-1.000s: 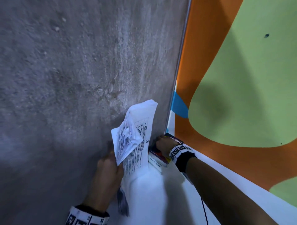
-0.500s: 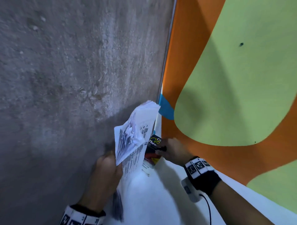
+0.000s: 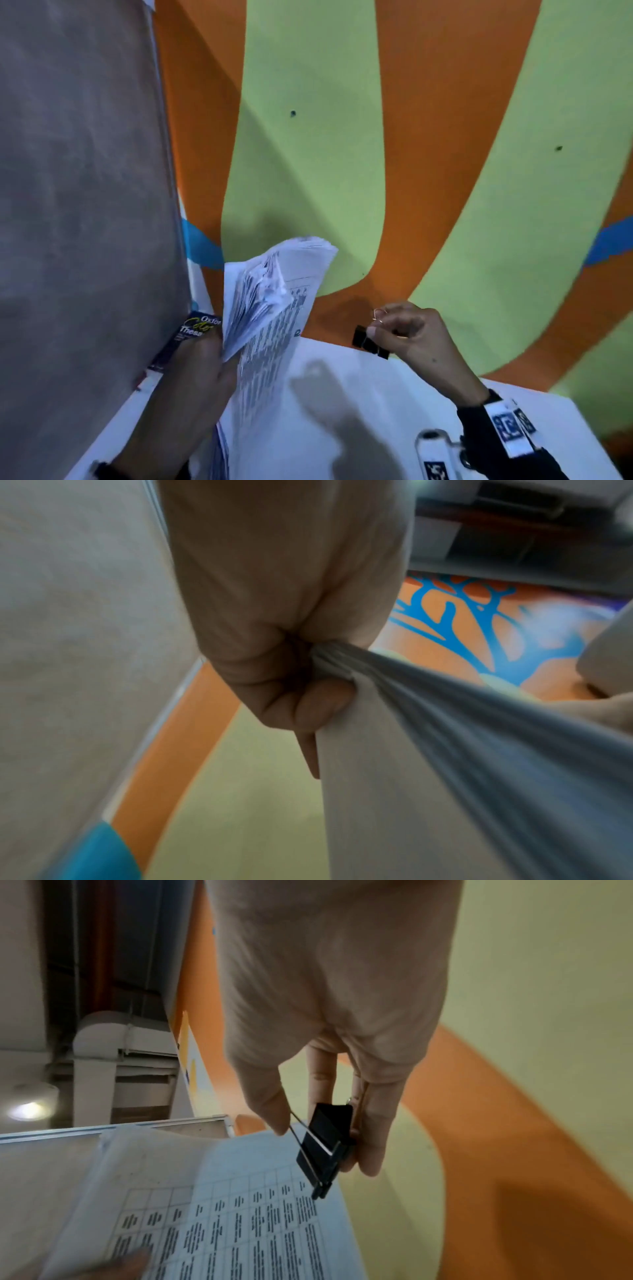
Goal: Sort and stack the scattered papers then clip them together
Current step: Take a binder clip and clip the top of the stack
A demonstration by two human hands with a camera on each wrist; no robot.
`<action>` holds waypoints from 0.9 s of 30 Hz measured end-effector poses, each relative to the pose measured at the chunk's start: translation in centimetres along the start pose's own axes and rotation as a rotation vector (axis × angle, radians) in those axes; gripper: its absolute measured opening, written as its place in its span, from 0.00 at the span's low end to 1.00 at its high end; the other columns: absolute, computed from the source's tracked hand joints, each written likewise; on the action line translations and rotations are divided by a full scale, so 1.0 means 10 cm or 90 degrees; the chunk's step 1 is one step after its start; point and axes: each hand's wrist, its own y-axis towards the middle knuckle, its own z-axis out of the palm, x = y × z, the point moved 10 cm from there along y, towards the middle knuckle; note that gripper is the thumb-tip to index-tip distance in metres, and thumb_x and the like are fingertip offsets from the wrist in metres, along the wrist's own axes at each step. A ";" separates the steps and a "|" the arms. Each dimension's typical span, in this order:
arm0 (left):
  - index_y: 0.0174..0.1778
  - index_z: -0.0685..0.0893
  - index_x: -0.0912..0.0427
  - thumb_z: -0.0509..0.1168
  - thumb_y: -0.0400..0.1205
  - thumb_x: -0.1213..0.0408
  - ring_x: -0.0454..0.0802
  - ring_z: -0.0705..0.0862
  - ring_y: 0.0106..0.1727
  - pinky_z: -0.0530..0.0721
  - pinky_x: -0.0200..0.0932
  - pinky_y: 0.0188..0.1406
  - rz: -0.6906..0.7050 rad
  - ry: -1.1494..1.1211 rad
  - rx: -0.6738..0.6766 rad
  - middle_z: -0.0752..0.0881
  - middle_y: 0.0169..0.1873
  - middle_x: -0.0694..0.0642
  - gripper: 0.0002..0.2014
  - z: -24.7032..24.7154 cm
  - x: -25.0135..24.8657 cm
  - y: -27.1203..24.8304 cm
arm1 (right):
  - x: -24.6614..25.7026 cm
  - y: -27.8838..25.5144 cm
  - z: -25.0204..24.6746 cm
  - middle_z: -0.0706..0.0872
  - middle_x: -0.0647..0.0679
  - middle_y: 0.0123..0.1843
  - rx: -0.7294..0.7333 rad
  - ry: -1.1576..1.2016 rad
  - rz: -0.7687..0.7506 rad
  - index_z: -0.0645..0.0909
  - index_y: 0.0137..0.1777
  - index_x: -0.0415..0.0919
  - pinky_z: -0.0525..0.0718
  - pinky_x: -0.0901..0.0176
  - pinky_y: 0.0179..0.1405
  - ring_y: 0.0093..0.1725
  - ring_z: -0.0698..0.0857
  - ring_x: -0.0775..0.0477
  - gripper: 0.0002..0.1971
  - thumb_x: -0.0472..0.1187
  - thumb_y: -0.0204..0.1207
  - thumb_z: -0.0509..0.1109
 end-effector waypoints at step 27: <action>0.45 0.88 0.50 0.69 0.75 0.41 0.39 0.88 0.39 0.85 0.39 0.42 0.020 -0.455 0.269 0.91 0.35 0.41 0.16 1.87 -1.06 0.15 | -0.45 -0.92 -1.31 0.88 0.42 0.55 -0.162 0.070 -0.167 0.93 0.42 0.42 0.82 0.54 0.54 0.60 0.86 0.40 0.10 0.47 0.65 0.82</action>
